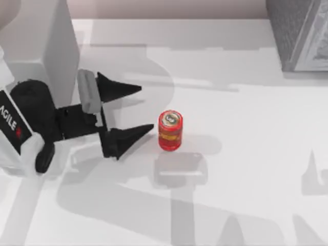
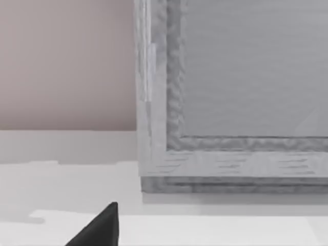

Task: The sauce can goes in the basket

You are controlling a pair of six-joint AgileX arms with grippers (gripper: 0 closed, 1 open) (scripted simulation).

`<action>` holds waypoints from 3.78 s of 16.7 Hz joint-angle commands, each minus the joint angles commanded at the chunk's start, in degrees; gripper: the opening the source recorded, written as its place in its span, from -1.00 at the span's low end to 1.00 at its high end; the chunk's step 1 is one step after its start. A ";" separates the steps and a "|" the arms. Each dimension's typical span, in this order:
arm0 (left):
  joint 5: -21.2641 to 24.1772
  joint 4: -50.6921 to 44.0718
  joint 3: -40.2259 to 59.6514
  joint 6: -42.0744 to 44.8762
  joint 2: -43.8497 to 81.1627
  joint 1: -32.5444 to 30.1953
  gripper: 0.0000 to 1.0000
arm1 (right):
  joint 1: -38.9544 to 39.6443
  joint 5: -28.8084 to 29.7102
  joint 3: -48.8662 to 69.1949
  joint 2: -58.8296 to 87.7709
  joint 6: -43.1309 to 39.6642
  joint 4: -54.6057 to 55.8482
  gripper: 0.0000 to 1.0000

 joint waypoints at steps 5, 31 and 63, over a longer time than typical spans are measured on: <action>5.64 6.35 1.99 0.15 8.73 -0.14 1.00 | 0.00 0.00 0.00 0.00 0.00 0.00 1.00; -3.25 3.78 9.68 -0.78 12.69 -10.42 0.55 | 0.00 0.00 0.00 0.00 0.00 0.00 1.00; 18.14 -14.80 -8.67 -1.53 -24.35 5.30 -1.00 | 0.00 0.00 0.00 0.00 0.00 0.00 1.00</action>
